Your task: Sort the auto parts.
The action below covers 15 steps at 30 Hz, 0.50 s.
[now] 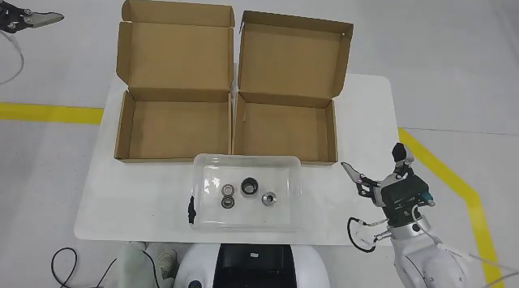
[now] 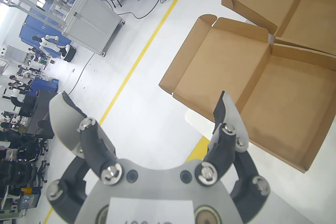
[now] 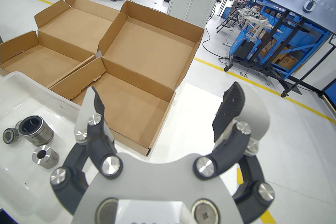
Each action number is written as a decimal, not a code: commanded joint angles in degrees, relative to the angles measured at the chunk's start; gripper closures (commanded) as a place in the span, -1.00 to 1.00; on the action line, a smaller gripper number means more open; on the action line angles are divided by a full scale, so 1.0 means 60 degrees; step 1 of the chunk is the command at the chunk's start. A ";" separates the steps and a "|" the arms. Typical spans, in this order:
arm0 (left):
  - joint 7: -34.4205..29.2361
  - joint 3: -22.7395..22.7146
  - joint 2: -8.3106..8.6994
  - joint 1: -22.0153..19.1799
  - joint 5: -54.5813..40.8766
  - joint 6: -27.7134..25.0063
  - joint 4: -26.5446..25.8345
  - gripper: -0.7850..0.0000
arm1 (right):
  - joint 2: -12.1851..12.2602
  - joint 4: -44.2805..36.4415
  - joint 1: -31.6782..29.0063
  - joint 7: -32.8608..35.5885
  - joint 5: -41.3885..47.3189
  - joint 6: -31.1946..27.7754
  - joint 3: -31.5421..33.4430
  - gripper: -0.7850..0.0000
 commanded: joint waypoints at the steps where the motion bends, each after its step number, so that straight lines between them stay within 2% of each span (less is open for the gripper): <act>1: 0.0000 0.0000 0.0000 0.0000 0.0000 0.0000 0.0000 -1.00 | 0.0000 0.0000 0.0000 0.0000 0.0000 0.0000 0.0000 -1.00; 7: 0.0000 0.0000 0.0000 0.0000 0.0000 0.0000 0.0000 -1.00 | 0.0003 0.0007 0.0016 0.0030 -0.0023 -0.0020 -0.0016 -1.00; 15: 0.0000 0.0000 0.0000 0.0000 0.0000 0.0000 0.0000 -1.00 | 0.0069 0.0151 0.0591 0.0620 -0.0579 -0.0360 -0.0544 -1.00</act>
